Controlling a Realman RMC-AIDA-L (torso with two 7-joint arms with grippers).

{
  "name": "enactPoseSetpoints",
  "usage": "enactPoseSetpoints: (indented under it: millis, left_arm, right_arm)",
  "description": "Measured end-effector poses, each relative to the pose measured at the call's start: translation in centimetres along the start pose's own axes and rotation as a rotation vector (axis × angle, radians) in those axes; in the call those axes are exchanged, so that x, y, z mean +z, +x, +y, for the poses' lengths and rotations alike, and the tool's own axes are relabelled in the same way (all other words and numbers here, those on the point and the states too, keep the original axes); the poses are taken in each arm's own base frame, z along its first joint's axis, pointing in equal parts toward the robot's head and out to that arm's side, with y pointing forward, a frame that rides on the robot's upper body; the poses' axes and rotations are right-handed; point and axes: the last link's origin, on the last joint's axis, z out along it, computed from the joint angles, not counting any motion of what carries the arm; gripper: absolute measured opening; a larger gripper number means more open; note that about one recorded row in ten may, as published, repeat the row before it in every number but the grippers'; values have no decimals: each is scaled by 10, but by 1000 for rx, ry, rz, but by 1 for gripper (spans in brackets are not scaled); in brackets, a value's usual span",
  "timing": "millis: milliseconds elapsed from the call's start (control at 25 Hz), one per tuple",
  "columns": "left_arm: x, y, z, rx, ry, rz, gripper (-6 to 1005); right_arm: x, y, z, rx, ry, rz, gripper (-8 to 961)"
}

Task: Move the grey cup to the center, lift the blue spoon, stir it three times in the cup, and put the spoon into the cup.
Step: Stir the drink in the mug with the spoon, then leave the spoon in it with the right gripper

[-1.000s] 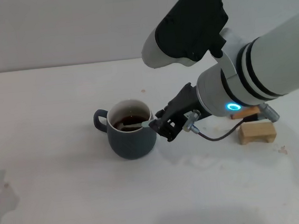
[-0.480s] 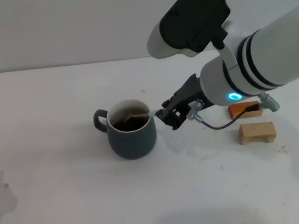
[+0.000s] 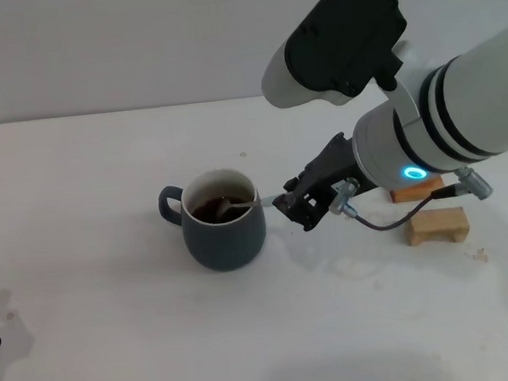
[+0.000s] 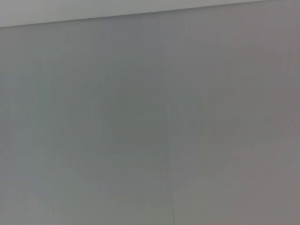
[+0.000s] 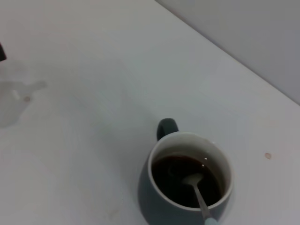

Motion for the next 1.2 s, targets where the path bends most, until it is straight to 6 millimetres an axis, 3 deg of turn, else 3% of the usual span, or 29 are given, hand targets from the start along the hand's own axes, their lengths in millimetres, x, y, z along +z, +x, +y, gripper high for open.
enactPoseSetpoints:
  millis: [520, 1200]
  left_arm:
    - [0, 0, 1, 1, -4, 3, -2]
    - [1, 1, 1, 0, -5, 9, -2]
  right_arm:
    - [4, -8, 11, -12, -49, -26, 194]
    - [12, -7, -3, -17, 2, -8, 197]
